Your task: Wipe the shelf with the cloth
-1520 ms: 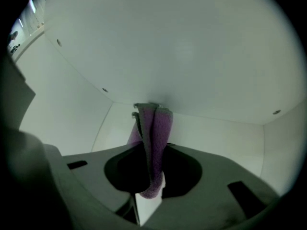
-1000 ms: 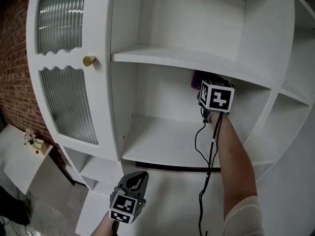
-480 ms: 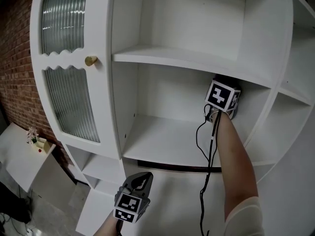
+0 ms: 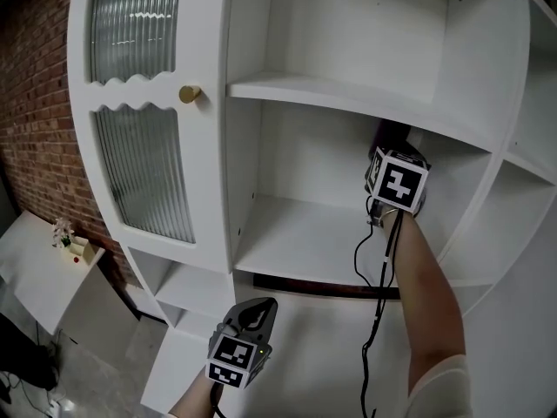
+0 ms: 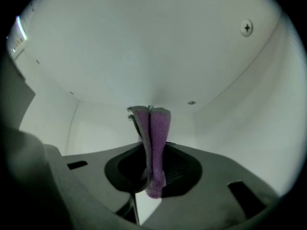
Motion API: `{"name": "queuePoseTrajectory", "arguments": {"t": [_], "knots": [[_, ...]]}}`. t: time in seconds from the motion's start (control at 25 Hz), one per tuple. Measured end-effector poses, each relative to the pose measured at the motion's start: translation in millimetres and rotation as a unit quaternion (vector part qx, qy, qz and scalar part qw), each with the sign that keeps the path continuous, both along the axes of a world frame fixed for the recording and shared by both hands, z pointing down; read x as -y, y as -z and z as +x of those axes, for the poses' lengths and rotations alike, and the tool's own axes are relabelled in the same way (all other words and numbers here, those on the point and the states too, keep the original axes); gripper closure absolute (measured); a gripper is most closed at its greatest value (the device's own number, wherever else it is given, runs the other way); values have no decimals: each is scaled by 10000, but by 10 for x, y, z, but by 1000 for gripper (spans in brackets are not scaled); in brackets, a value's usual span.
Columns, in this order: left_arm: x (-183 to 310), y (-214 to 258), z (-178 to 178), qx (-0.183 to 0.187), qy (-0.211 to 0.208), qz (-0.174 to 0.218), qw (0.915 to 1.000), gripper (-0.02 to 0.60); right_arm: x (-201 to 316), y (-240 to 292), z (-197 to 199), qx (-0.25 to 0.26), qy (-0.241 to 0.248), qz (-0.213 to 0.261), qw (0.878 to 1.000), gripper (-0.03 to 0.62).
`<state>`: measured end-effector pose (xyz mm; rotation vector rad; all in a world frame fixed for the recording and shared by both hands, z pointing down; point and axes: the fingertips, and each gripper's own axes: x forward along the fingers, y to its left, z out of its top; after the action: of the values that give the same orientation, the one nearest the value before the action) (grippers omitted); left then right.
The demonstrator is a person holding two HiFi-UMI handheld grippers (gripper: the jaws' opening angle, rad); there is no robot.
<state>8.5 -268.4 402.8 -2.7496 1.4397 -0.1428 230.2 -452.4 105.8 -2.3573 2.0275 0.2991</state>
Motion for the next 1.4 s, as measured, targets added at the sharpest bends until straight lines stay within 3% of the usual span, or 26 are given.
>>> {"name": "queuePoseTrajectory", "arguments": {"t": [0.28, 0.48, 0.72, 1.04, 1.4], "knots": [[-80, -90, -140, 129, -100, -103, 9998, 568, -26, -232, -1179, -239, 1206, -266, 9921, 519], [6, -109, -386, 19, 89, -131, 9999, 568, 195, -493, -1873, -50, 1821, -640, 9812, 519], [119, -137, -642, -1, 315, -75, 9995, 568, 493, -745, -2417, -102, 2169, -928, 9717, 519], [188, -246, -745, -100, 390, -193, 9990, 568, 676, -744, -2413, -440, 1954, -703, 9772, 517], [169, -267, -527, -18, 256, -230, 9994, 568, 642, -687, -1921, -402, 1711, -632, 9824, 516]]}}
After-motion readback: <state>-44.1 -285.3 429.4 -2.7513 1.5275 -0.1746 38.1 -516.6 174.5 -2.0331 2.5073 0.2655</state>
